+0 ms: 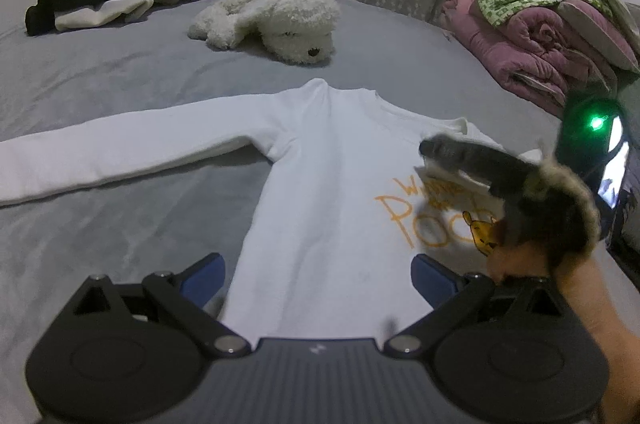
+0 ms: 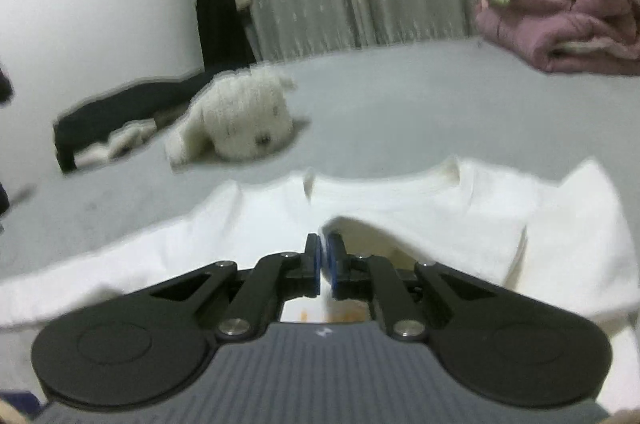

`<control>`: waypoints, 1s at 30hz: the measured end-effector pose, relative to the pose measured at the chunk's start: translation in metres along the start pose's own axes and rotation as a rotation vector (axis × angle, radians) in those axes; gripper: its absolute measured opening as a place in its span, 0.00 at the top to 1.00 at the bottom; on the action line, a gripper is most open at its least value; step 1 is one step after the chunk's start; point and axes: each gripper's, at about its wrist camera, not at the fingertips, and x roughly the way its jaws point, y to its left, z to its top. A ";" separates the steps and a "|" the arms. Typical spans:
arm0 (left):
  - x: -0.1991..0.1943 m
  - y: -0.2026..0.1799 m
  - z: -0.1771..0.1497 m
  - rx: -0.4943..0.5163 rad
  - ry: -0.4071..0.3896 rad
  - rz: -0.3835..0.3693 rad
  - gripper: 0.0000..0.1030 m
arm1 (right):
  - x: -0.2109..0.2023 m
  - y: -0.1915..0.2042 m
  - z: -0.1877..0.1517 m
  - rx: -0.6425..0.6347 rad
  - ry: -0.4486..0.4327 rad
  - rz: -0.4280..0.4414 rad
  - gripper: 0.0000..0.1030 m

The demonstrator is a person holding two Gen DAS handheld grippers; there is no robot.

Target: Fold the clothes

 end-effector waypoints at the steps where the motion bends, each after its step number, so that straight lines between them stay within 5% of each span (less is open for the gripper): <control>1: 0.000 0.000 0.000 0.002 0.001 0.002 0.03 | 0.001 0.000 -0.002 0.006 0.007 -0.002 0.92; 15: 0.009 -0.004 -0.003 0.022 0.021 0.028 0.03 | -0.008 0.005 -0.009 0.036 0.067 -0.004 0.84; 17: 0.011 -0.004 -0.004 0.029 0.023 0.035 0.03 | -0.015 0.001 -0.009 0.061 0.076 0.016 0.59; 18: 0.012 -0.005 -0.005 0.032 0.023 0.039 0.03 | -0.019 0.000 -0.009 0.071 0.077 0.027 0.54; 24: 0.014 -0.011 -0.013 0.097 0.014 0.062 0.03 | -0.045 -0.011 -0.012 0.091 0.038 0.007 0.43; 26: 0.010 -0.015 -0.021 0.161 -0.001 0.071 0.03 | -0.052 -0.022 -0.014 0.141 0.000 0.032 0.34; 30: 0.003 -0.024 -0.037 0.287 -0.031 0.086 0.03 | -0.052 -0.037 -0.006 0.192 0.003 0.116 0.32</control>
